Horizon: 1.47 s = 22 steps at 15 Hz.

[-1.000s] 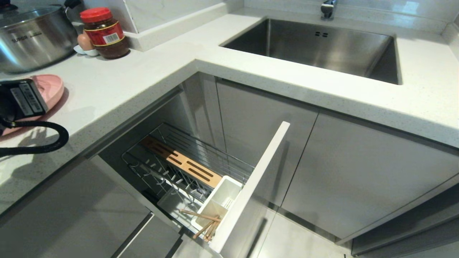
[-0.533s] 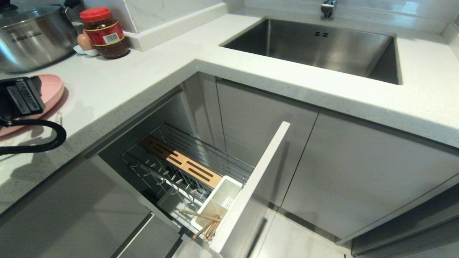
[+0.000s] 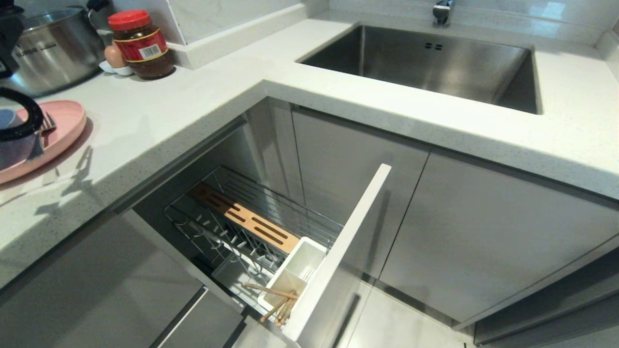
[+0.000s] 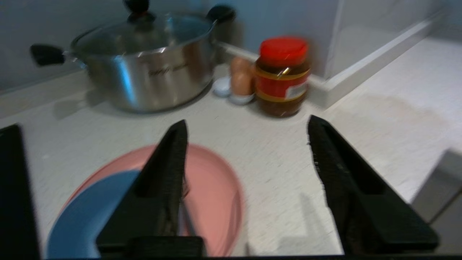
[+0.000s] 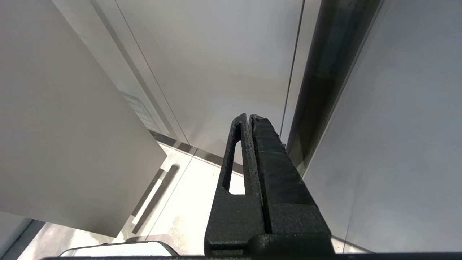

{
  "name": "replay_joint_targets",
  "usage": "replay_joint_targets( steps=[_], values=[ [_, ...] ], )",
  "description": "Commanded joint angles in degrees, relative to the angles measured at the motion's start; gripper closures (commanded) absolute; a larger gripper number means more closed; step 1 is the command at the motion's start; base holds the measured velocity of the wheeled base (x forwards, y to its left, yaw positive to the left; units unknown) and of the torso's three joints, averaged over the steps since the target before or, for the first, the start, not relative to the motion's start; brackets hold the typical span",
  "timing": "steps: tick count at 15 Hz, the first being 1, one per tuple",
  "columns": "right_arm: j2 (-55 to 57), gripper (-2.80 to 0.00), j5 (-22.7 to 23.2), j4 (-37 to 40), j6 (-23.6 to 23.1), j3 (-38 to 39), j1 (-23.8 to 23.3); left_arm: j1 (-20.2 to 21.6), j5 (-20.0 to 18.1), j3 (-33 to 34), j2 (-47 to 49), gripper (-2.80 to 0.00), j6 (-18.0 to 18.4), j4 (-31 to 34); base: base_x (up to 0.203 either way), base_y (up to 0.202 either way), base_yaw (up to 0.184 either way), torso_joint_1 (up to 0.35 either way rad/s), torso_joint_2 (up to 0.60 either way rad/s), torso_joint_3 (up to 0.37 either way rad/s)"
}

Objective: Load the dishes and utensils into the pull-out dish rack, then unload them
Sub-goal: Take the chopsticks out of the cupboard

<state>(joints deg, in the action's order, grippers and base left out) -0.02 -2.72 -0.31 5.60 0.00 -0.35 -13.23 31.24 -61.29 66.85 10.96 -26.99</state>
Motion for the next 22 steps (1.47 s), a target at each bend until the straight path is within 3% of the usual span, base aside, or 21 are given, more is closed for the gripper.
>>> replay_joint_targets(
  steps=[1,6,11,13,16,18,22],
  values=[
    [-0.2,0.0,-0.01,-0.04,0.03,0.0,0.0,-4.59,0.21,-4.77,1.09,0.0,-1.67,2.38,0.0,0.0,0.0,0.0,0.0,0.0],
    [-0.15,0.0,-0.01,-0.04,0.03,0.0,0.0,-13.72,3.4,-8.33,5.07,0.0,-12.86,14.27,0.0,0.0,0.0,0.0,0.0,0.0],
    [-0.15,0.0,-0.01,-0.04,0.03,0.0,0.0,-23.95,3.21,-17.57,10.86,0.0,-31.13,45.64,0.0,0.0,0.0,0.0,0.0,0.0],
    [-0.15,0.0,-0.01,-0.04,0.03,0.0,0.0,-27.42,3.02,-20.31,14.82,0.0,-35.71,56.11,0.0,0.0,0.0,0.0,0.0,0.0],
    [-0.15,0.0,-0.01,-0.04,0.03,0.0,0.0,-29.53,2.9,-21.29,20.48,0.0,-37.53,67.3,0.0,0.0,0.0,0.0,0.0,0.0],
    [-0.15,0.0,-0.01,-0.04,0.03,0.0,0.0,-29.58,0.23,-21.65,23.42,0.0,-37.59,74.2,0.0,0.0,0.0,0.0,0.0,0.0],
    [-0.15,0.0,-0.01,-0.04,0.03,0.0,0.0,-28.51,-15.31,-25.69,27.8,0.0,-37.51,83.92,0.0,0.0,0.0,0.0,0.0,0.0]
  ],
)
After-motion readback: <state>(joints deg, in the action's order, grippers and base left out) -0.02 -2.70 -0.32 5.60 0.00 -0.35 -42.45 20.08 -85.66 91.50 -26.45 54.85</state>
